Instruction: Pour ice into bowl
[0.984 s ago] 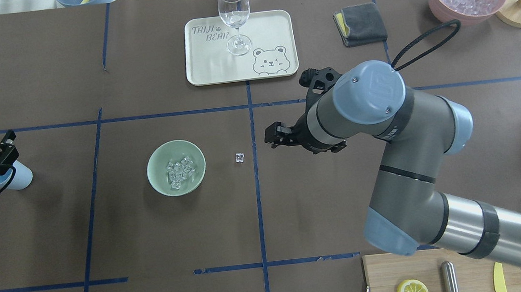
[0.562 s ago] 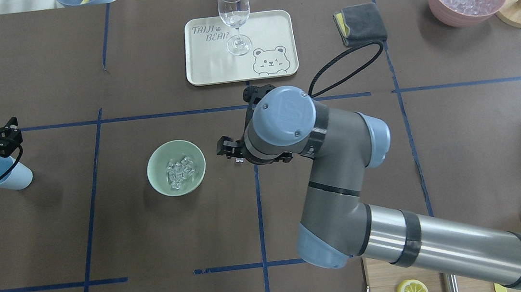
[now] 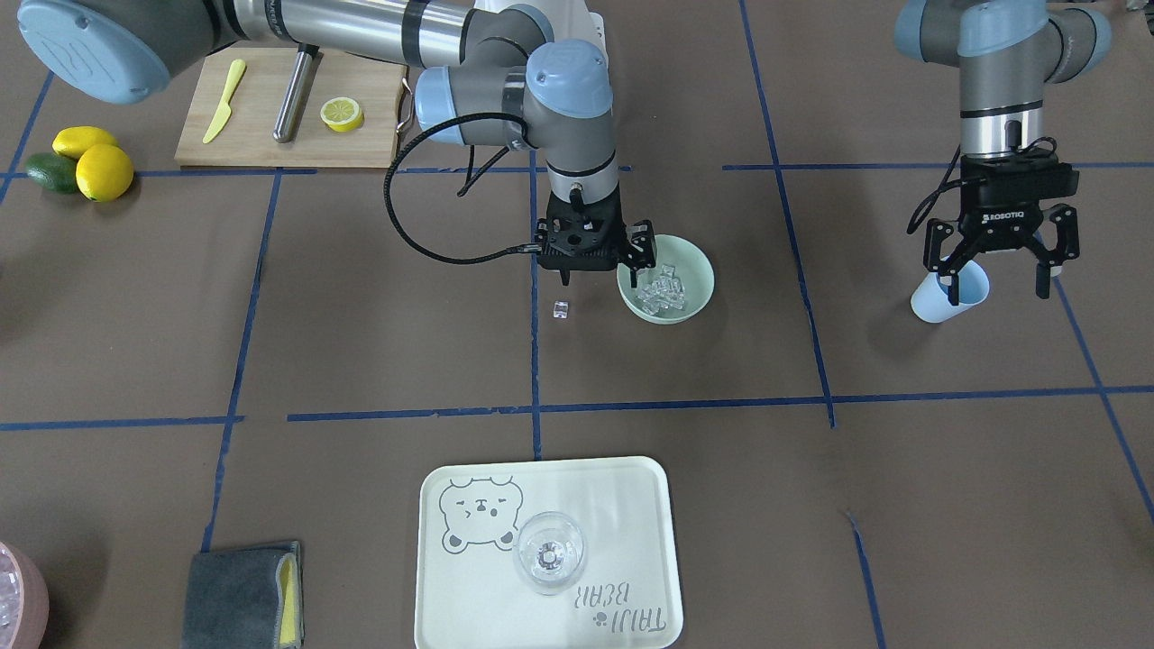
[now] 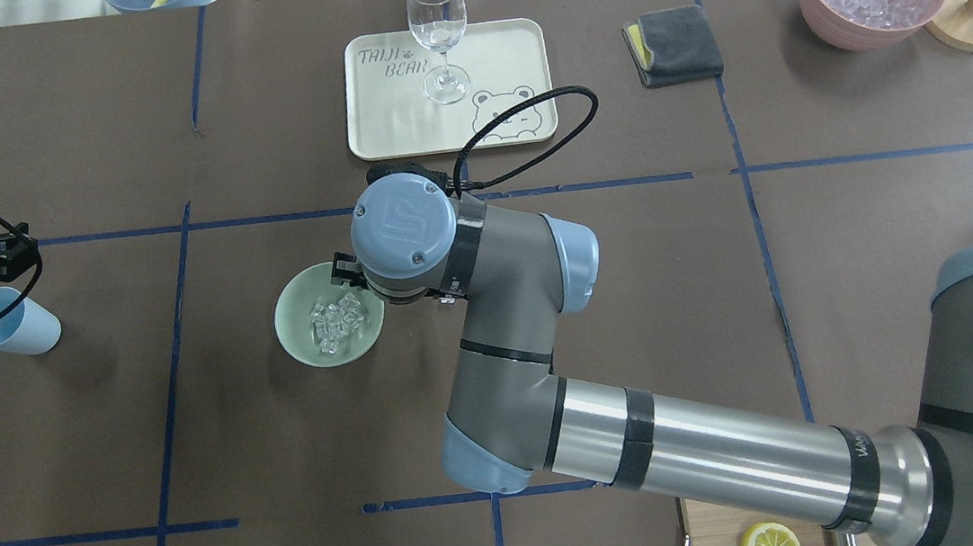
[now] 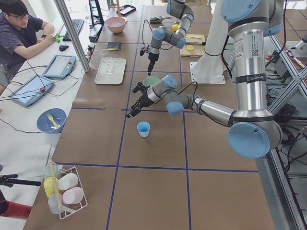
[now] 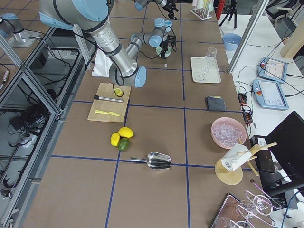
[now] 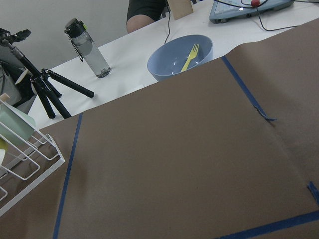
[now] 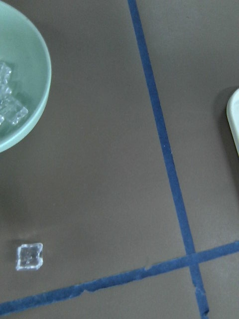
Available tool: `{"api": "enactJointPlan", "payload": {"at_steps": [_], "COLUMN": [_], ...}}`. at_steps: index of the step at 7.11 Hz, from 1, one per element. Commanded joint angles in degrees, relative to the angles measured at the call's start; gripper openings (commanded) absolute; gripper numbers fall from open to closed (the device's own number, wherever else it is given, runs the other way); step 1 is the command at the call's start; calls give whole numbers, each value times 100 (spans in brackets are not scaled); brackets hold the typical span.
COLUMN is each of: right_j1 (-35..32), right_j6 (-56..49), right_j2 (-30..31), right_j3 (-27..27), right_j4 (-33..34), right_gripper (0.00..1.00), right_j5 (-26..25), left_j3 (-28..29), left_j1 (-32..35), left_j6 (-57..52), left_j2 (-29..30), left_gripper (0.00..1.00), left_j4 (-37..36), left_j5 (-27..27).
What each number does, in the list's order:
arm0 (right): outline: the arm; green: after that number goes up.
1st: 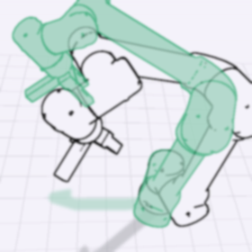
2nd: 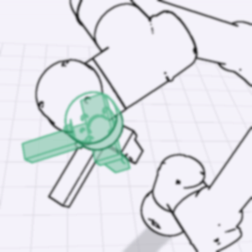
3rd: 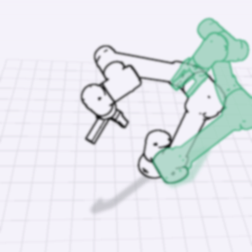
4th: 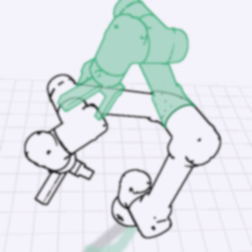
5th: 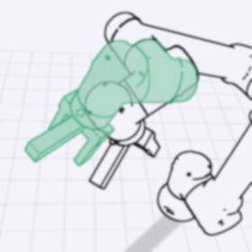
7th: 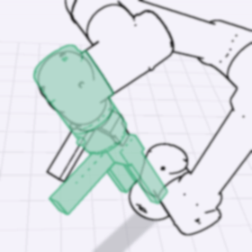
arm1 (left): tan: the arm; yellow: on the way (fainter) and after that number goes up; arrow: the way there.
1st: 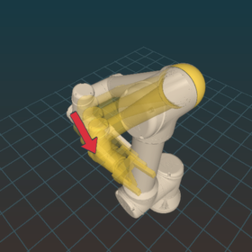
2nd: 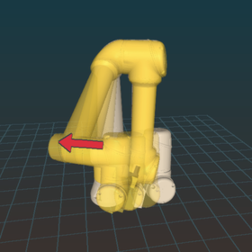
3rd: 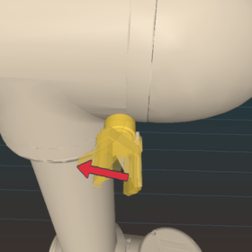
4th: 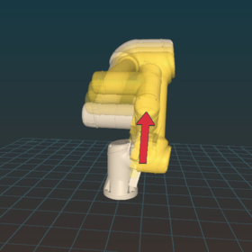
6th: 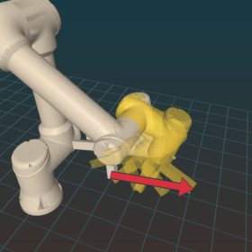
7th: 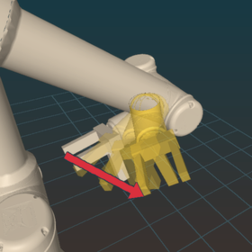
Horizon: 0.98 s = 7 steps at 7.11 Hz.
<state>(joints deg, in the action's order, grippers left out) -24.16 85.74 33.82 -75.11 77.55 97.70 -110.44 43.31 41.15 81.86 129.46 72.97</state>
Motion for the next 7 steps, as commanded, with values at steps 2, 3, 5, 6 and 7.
{"api": "enactJointPlan", "payload": {"at_steps": [2, 3, 5, 6, 7], "right_j1": [174, 227, 298, 298, 298], "right_j6": [-31, -31, -31, -49, -92], "right_j2": [-314, -323, -314, -323, -323], "right_j3": [576, 603, 682, 682, 674], "right_j4": [-161, -170, -170, -162, -162], "right_gripper": [100, 100, 52, 19, 0], "right_j5": [-127, -163, -163, -155, -146], "left_j3": [14, -12, 49, 49, 58], "left_j1": [764, 1062, 1712, 1907, 1952], "left_j6": [-485, -764, -986, -1004, -1004], "left_j2": [214, 277, 610, 855, 919], "left_gripper": [100, 100, 100, 100, 100], "left_j4": [-699, -876, -1559, -2025, -2143], "left_j5": [1040, 1427, 2341, 2562, 2608]}}
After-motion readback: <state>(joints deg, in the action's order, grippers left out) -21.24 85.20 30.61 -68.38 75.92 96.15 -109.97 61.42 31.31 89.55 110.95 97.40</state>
